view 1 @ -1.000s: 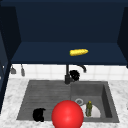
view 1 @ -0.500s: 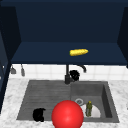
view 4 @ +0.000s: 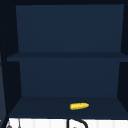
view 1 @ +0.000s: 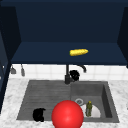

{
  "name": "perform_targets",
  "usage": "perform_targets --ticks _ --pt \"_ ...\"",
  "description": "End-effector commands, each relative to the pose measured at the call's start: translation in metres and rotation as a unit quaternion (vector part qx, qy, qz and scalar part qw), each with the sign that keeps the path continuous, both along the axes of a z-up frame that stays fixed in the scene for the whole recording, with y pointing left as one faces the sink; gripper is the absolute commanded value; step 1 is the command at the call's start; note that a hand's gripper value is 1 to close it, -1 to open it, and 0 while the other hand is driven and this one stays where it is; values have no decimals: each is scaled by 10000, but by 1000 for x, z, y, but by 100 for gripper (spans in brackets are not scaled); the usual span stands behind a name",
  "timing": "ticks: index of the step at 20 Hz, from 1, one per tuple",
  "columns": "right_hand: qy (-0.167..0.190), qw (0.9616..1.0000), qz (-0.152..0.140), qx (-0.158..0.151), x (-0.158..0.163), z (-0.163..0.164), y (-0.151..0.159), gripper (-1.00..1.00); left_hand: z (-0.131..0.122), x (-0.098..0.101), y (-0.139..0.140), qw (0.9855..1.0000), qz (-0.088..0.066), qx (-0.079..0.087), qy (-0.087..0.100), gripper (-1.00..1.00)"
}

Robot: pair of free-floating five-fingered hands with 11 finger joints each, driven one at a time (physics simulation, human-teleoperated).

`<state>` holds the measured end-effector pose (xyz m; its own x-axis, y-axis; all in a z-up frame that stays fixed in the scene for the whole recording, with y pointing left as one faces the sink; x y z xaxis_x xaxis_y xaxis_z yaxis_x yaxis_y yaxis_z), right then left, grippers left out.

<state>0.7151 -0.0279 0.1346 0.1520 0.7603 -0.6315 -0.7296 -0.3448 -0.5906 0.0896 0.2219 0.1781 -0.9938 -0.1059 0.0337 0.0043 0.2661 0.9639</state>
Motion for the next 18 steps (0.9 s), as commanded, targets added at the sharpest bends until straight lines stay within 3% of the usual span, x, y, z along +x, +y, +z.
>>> perform_targets --ticks 1,18 --pt "0 10000 0 0 6 -11 31 100 0 0 0 10000 0 0 0 0" --pt "-2 10000 -3 -10 6 -14 31 100 0 0 0 10000 0 0 0 0"
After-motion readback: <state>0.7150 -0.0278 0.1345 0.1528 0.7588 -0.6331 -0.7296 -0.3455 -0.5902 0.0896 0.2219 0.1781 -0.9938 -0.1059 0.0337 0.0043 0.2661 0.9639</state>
